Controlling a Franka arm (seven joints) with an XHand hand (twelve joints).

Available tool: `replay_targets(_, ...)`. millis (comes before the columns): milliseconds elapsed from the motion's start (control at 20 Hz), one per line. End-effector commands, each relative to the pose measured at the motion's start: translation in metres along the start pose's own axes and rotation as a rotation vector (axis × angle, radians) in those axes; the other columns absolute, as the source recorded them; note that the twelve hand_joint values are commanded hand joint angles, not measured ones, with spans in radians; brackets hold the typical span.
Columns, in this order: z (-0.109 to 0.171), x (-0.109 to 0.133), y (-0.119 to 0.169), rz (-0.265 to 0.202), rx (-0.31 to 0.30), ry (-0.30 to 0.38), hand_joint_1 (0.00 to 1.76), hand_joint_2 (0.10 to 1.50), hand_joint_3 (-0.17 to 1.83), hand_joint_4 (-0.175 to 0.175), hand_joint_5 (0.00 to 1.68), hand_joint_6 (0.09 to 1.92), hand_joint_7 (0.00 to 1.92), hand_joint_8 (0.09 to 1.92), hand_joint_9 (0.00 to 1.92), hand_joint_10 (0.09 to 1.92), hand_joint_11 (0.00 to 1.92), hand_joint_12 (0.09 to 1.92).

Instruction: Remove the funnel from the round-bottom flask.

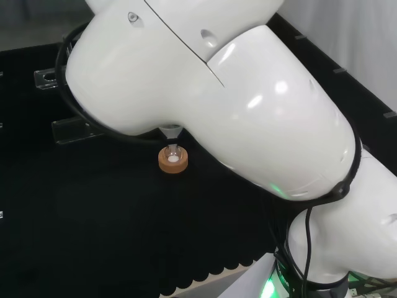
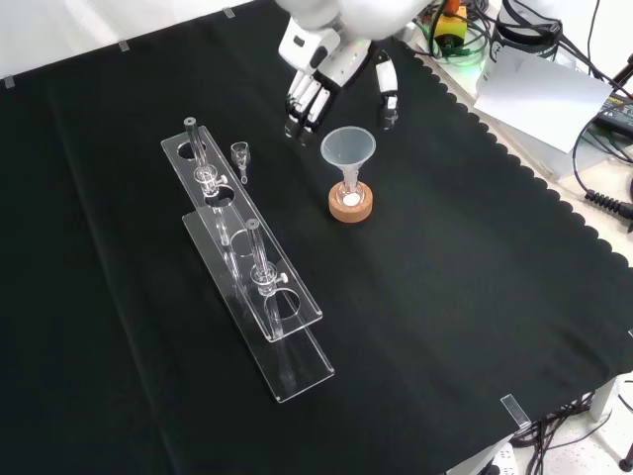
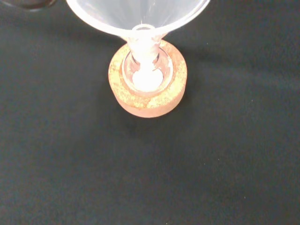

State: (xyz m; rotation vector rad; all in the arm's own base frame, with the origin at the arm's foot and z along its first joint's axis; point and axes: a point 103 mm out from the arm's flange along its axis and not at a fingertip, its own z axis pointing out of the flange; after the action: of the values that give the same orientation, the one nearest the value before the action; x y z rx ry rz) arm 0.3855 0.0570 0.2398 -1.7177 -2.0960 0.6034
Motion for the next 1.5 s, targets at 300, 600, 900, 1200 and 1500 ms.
replay_targets(300,0.017,-0.002,0.01,0.012,0.035,-0.077,0.61,0.67,0.31,-0.083,0.06,0.09,0.0,0.29,0.13,0.86,0.29,1.47)
replay_targets(600,0.022,-0.001,0.015,-0.004,0.053,-0.077,0.63,0.68,0.29,-0.076,0.01,0.09,0.0,0.09,0.08,0.85,0.31,1.46)
replay_targets(900,0.023,0.005,0.02,-0.016,0.07,-0.114,0.65,0.67,0.28,-0.074,0.0,0.09,0.0,0.09,0.06,0.85,0.32,1.46)
replay_targets(1200,0.027,0.008,0.024,-0.025,0.076,-0.145,0.68,0.67,0.27,-0.075,0.0,0.09,0.0,0.09,0.05,0.86,0.33,1.46)
replay_targets(1500,0.033,0.008,0.028,-0.022,0.086,-0.167,0.7,0.67,0.27,-0.076,0.0,0.09,0.0,0.09,0.1,0.87,0.34,1.45)
